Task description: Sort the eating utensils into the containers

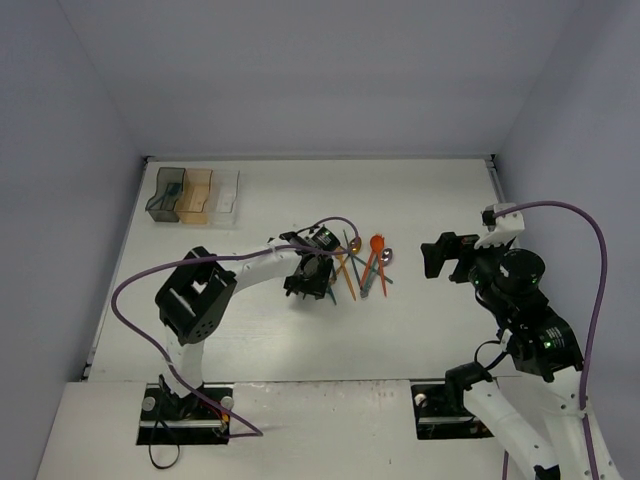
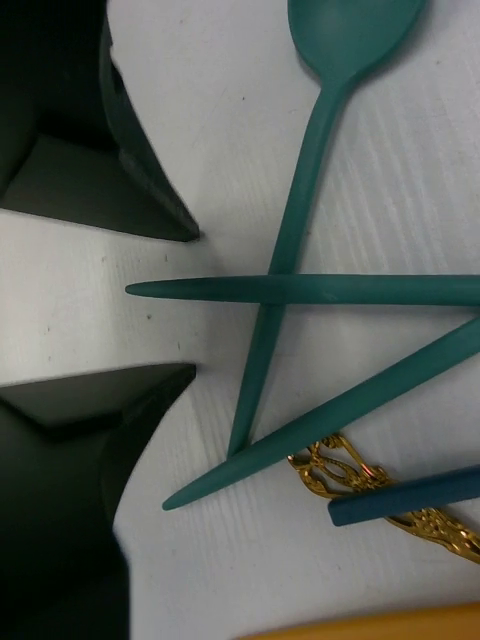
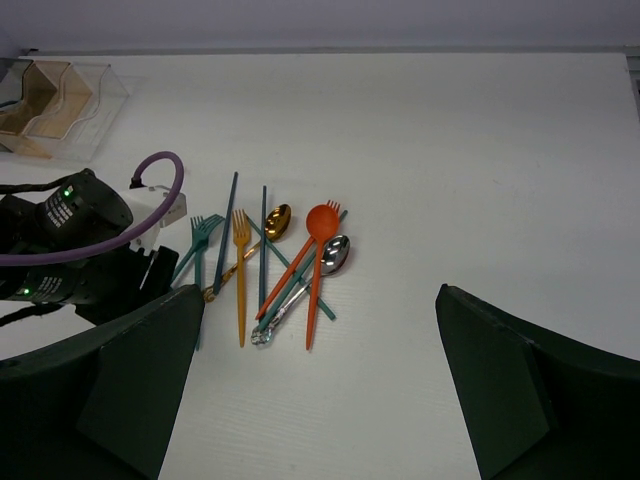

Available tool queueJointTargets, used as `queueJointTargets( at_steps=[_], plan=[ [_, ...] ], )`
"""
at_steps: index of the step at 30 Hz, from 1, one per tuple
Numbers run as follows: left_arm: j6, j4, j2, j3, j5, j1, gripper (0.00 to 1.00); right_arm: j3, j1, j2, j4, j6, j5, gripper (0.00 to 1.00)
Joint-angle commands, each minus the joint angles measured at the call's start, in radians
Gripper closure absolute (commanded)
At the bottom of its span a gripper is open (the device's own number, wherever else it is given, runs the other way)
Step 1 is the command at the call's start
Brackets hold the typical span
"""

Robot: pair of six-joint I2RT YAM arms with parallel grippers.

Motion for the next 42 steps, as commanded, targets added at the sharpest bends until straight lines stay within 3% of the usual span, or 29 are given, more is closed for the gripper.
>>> queueJointTargets(
  at_steps=[1, 3, 5, 18, 24, 30, 36, 42],
  plan=[
    [-0.007, 0.005, 0.003, 0.046, -0.019, -0.006, 0.66, 0.014, 0.008, 0.004, 0.049, 0.002, 0.007, 0.0],
    [-0.007, 0.005, -0.001, 0.045, -0.019, -0.004, 0.89, 0.015, 0.008, -0.001, 0.047, 0.002, 0.011, 0.0],
    [-0.01, 0.005, -0.014, 0.042, -0.019, -0.004, 0.98, 0.014, 0.008, -0.003, 0.047, 0.0, 0.015, 0.0],
    [0.056, -0.084, -0.212, 0.102, -0.075, 0.023, 1.0, 0.027, 0.008, 0.002, 0.04, -0.007, 0.014, 0.0],
    [0.135, -0.153, -0.304, 0.144, -0.039, 0.247, 1.0, 0.039, 0.007, 0.018, 0.039, -0.015, 0.014, 0.0],
    [0.366, -0.218, -0.317, 0.238, 0.007, 0.579, 1.0, 0.045, 0.008, 0.03, 0.041, -0.036, 0.019, 0.0],
    [0.577, -0.242, -0.207, 0.378, -0.071, 0.814, 1.0, 0.049, 0.007, 0.047, 0.041, -0.057, 0.02, 0.0],
    [0.628, -0.278, -0.051, 0.533, -0.073, 0.962, 1.0, 0.049, 0.008, 0.074, 0.04, -0.076, 0.048, 0.0]
  ],
)
